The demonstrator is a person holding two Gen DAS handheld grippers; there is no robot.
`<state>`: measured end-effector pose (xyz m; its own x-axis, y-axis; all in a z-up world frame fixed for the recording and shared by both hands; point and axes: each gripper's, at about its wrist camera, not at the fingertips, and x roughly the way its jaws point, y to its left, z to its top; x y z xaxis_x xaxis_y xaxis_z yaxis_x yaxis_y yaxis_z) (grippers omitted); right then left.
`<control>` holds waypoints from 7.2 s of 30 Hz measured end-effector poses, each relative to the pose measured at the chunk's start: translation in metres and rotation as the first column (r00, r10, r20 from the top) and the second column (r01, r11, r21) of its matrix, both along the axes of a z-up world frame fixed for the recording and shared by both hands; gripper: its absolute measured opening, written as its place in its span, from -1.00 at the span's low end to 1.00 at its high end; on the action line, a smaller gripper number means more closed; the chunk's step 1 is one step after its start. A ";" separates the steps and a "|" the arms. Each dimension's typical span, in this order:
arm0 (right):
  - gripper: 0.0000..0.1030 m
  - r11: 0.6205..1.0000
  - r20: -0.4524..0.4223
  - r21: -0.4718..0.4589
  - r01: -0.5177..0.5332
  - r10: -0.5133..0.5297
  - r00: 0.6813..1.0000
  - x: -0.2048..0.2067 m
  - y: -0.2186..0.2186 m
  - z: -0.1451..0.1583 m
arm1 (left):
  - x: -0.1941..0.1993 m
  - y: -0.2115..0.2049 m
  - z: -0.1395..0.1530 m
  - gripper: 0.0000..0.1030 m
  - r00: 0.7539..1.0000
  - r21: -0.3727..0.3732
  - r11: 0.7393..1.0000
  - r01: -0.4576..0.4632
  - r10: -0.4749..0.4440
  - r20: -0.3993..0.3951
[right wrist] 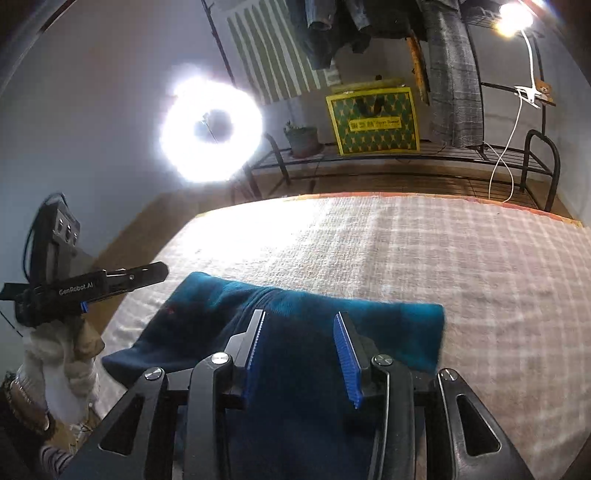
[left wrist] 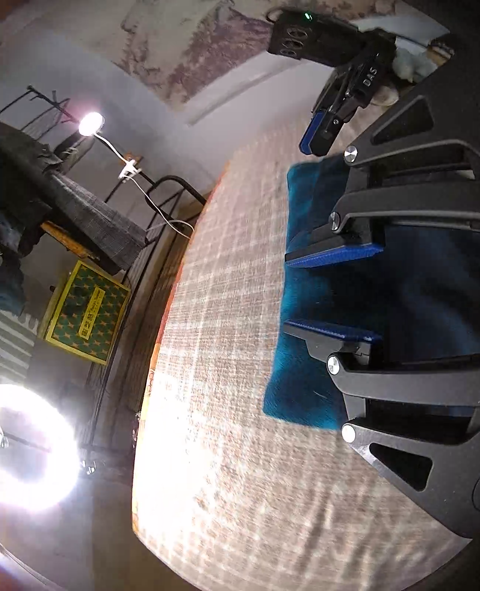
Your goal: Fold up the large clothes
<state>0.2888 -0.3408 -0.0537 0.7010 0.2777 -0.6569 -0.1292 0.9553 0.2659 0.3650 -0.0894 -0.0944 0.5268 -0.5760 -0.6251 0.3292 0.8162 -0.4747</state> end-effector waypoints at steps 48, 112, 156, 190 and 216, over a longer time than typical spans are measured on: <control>0.30 0.977 -0.071 -0.156 -0.144 0.135 0.988 -0.149 0.024 -0.030 | -0.094 0.105 -0.034 -0.17 0.988 -0.029 0.999 -0.031 0.026 -0.152; -0.30 0.979 -0.138 0.206 0.008 0.021 0.990 -0.087 -0.069 -0.026 | -0.038 0.011 -0.042 -0.34 0.958 -0.275 0.958 0.083 -0.153 -0.242; -0.26 0.843 0.042 -0.323 0.431 -0.442 0.896 0.101 -0.420 -0.032 | 0.204 -0.451 -0.077 -0.34 0.950 -0.271 0.933 0.236 -0.280 -0.136; 0.50 0.752 0.166 -0.257 0.607 -0.585 0.794 -0.026 -0.346 0.116 | 0.052 -0.333 0.120 0.14 0.974 -0.124 0.970 0.207 -0.193 0.118; 0.56 0.830 0.351 -0.170 0.531 -0.453 0.820 -0.283 -0.138 0.271 | -0.259 -0.160 0.278 0.14 0.848 0.044 0.956 0.291 -0.279 0.451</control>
